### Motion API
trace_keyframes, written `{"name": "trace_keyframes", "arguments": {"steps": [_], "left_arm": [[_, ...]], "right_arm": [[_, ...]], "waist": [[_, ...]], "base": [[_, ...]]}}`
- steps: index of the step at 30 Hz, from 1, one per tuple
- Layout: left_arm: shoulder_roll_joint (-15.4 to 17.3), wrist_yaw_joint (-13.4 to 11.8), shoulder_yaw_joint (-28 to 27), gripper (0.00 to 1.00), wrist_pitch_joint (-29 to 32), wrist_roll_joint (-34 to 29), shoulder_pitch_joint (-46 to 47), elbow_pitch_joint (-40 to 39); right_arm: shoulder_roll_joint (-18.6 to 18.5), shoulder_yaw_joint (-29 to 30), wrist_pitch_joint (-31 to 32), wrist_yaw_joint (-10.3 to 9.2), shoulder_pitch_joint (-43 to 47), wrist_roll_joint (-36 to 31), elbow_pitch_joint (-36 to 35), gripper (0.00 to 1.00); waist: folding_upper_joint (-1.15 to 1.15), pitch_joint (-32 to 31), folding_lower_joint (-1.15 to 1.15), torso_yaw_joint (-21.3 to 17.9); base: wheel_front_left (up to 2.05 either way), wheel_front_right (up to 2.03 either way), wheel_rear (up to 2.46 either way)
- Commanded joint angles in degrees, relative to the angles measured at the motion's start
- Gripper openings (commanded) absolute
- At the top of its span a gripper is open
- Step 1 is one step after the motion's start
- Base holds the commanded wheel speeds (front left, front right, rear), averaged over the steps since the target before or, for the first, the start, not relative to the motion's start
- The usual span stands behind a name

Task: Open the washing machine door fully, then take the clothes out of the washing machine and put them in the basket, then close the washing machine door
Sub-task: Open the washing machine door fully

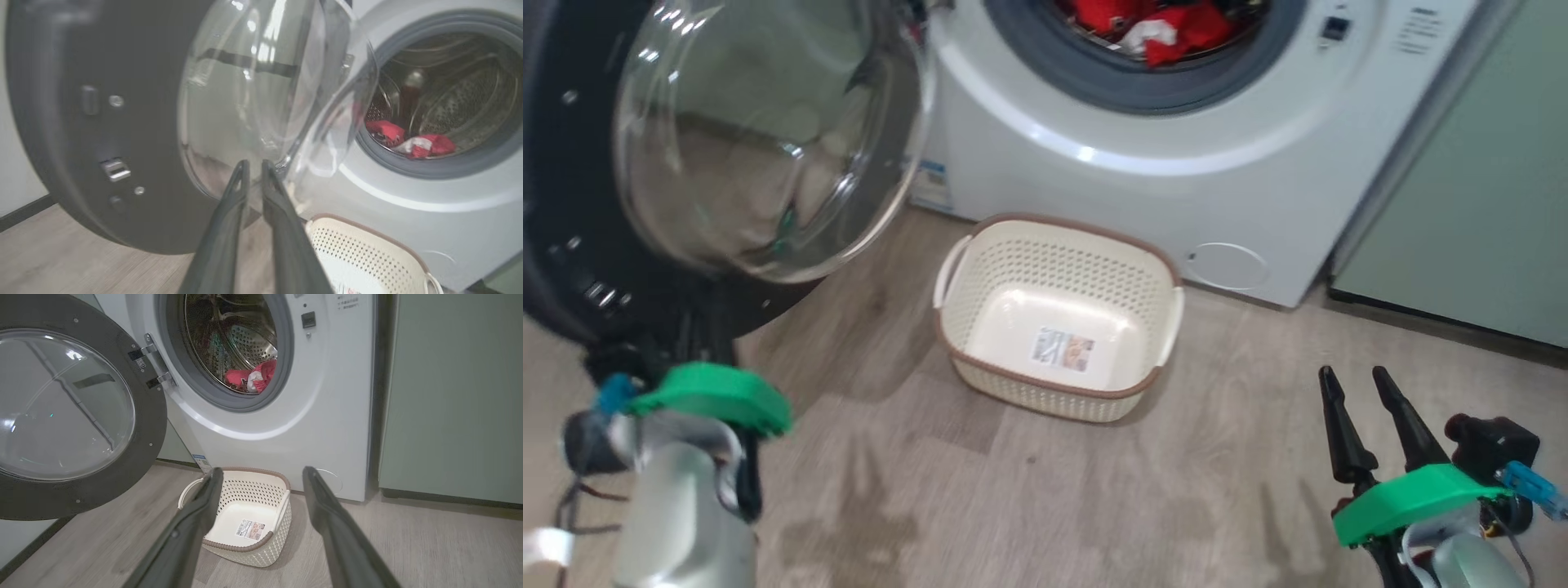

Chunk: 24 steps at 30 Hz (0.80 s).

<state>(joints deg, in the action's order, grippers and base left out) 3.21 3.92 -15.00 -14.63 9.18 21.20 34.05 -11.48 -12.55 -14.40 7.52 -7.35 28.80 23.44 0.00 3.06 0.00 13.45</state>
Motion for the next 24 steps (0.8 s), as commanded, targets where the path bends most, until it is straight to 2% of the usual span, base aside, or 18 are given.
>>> {"name": "trace_keyframes", "arguments": {"steps": [1, 2, 3, 4, 5, 16, 24], "left_arm": [[0.9, 0.3, -0.4, 0.31, -0.4, -0.9, 0.6, -2.4], [0.8, 0.7, 0.3, 0.49, -0.4, -1.3, -0.4, -3.1], [0.6, 1.0, 0.8, 0.74, -0.4, -1.5, -1.3, -3.7], [0.6, 1.2, 1.1, 0.95, -0.4, -1.6, -1.9, -4.0], [0.5, 1.5, 1.5, 1.0, -0.4, -1.6, -2.5, -4.4], [-0.2, 2.0, 3.2, 1.0, -0.4, -1.5, -5.6, -8.4], [-0.3, 1.7, 3.9, 1.0, -0.4, -0.9, -7.5, -9.6]], "right_arm": [[-0.1, -0.6, -0.6, -0.03, -0.5, 0.0, -2.3, 1.0], [0.2, -0.5, -0.6, -0.03, -0.5, -0.2, -2.7, 1.0], [0.4, -0.1, -0.6, -0.03, -0.4, -0.4, -3.1, 1.0], [0.6, 0.2, -0.6, -0.03, -0.4, -0.6, -3.6, 1.0], [0.8, 0.4, -0.6, -0.03, -0.3, -0.7, -4.0, 1.0], [2.6, 2.8, -0.6, -0.03, 0.2, -2.4, -6.3, 1.0], [3.7, 4.8, -0.6, -0.03, 1.1, -3.3, -7.3, 1.0]], "waist": [[0.0, -1.3, 0.0, -2.2], [0.0, -1.5, 0.0, -3.2], [0.0, -1.7, 0.0, -4.1], [0.0, -1.8, 0.0, -5.1], [0.0, -1.8, 0.0, -6.0], [0.0, -1.6, 0.0, -15.9], [0.0, -1.3, 0.0, -20.1]], "base": [[0.0, 0.0, 0.0], [0.0, 0.0, 0.0], [0.0, 0.0, 0.0], [0.0, 0.0, 0.0], [0.0, 0.0, 0.0], [0.0, 0.0, 0.0], [0.0, 0.0, 0.0]]}}
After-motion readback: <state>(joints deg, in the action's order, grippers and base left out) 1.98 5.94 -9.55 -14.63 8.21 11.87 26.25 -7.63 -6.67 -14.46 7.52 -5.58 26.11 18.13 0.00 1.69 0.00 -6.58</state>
